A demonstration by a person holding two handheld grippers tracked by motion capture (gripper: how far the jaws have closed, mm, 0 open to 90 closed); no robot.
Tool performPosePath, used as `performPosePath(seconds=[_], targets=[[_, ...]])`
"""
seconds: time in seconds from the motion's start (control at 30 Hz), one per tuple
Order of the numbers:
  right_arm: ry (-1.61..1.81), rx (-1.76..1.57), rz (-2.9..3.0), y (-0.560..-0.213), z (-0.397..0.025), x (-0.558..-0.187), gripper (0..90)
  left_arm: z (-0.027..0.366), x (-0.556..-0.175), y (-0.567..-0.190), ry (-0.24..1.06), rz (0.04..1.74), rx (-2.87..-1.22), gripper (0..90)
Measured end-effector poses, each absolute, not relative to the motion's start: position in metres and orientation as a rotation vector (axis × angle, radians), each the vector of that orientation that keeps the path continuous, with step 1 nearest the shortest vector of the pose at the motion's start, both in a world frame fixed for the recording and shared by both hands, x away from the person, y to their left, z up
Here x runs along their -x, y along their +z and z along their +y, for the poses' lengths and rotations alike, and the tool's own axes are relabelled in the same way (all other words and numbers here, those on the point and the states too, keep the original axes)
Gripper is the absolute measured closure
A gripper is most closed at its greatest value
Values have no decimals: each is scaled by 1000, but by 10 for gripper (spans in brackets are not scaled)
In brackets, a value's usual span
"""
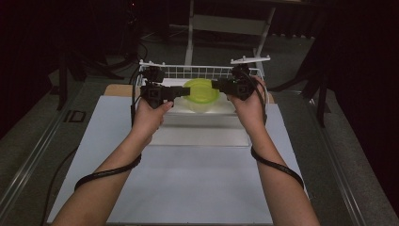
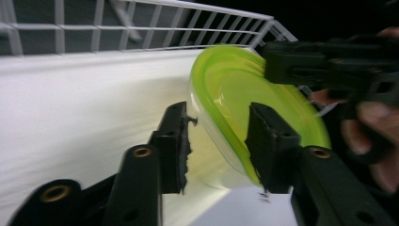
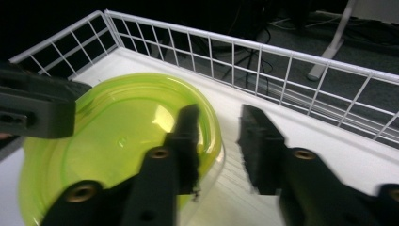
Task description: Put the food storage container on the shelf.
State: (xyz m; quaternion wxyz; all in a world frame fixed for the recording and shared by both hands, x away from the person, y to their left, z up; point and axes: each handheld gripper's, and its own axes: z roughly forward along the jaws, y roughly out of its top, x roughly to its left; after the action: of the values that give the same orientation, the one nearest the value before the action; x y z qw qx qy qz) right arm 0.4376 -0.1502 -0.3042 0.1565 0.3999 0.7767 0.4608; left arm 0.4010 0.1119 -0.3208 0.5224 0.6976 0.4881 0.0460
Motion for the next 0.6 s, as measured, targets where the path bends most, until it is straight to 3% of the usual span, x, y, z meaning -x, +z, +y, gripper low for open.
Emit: performPosePath(seconds=[0.23, 0.37, 0.47, 0.53, 0.6], targets=[[1371, -1110, 2181, -298, -154, -433, 527, 117, -397, -319, 101, 1131, -1632, 520], [1410, -1071, 2178, -289, -157, -425, 526, 120, -388, -315, 128, 1090, -1619, 451], [1466, -1044, 2166, -286, -158, -414, 543, 125, -381, -315, 101, 1047, -1591, 394], [1497, -1025, 2164, -284, -157, -405, 625, 131, -373, -317, 75, 964, -1559, 310], [1520, -1009, 2185, -285, -155, -395, 693, 133, -366, -318, 93, 954, -1553, 302]])
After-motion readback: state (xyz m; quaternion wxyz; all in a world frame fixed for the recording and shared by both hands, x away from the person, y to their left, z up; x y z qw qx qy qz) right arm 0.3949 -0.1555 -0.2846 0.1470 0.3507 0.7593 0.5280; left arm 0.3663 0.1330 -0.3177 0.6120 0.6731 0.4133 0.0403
